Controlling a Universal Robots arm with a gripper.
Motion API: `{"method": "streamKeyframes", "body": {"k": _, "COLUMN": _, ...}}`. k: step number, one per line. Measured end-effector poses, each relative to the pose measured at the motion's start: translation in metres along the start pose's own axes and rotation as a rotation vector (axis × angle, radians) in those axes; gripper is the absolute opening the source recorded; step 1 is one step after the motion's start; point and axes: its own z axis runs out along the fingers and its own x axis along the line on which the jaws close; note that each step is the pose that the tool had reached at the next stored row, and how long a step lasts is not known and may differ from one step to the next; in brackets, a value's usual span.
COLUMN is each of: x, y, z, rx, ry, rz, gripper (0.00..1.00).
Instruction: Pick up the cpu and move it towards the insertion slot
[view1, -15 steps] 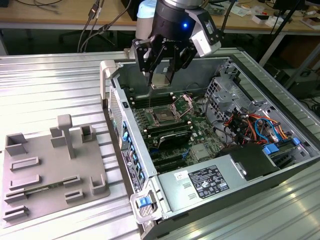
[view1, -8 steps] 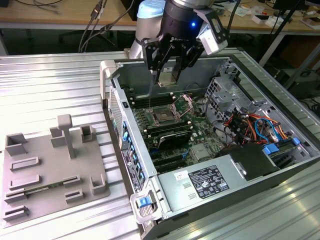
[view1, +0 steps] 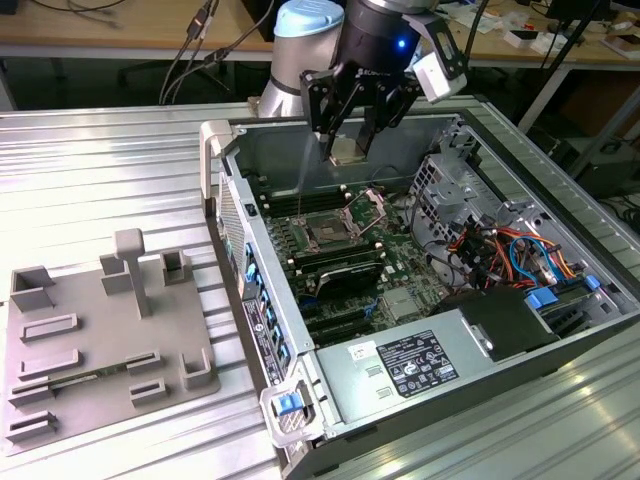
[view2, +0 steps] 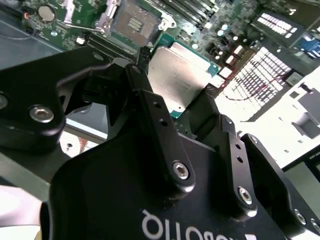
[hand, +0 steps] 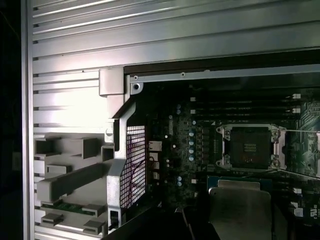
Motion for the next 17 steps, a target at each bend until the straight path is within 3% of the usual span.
{"method": "streamKeyframes", "body": {"k": 7, "x": -0.007, "y": 0.0135, "z": 0.0026, "rx": 0.0001, "ry": 0.0002, "rz": 0.0, "gripper": 0.55}}
{"method": "streamKeyframes", "body": {"k": 17, "x": -0.0142, "y": 0.0316, "z": 0.0109, "rx": -0.0001, "ry": 0.0121, "rz": 0.004, "gripper": 0.55}}
